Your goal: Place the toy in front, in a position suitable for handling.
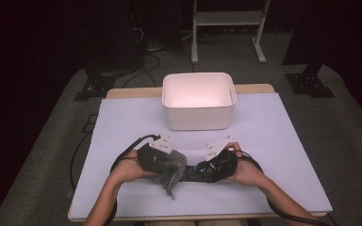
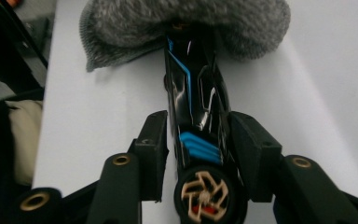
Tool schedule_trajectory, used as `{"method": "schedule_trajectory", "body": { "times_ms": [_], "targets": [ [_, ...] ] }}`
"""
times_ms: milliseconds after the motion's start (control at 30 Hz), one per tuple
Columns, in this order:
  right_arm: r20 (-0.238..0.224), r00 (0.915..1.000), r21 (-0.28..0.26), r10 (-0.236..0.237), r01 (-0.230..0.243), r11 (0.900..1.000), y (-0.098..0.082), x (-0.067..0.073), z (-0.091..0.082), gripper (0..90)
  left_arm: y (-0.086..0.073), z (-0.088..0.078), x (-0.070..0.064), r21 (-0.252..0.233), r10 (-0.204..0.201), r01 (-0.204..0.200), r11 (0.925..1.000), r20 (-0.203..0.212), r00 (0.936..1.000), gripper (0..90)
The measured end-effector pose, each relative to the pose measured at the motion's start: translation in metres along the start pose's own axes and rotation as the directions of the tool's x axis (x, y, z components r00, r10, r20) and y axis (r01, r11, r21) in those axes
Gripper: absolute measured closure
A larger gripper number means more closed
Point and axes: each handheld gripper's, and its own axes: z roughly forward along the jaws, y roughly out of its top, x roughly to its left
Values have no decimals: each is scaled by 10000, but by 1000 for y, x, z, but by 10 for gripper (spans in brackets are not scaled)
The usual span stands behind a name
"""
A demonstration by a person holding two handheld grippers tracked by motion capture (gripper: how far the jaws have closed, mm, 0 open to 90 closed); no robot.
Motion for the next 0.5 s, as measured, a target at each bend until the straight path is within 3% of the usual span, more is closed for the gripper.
{"method": "schedule_trajectory", "body": {
  "times_ms": [233, 500],
  "targets": [
    [-270, 9991, 786, -321, 341, 9963, 24, -3, 8, 566, -1, 1, 1, -188, -60, 62, 9998, 89, 9999, 763],
    [-435, 9980, 1185, -467, 516, 9916, 33, -3, 12, 542, 3, 5, 0, -251, 27, -22, 9997, 190, 9998, 766]
  ]
}}
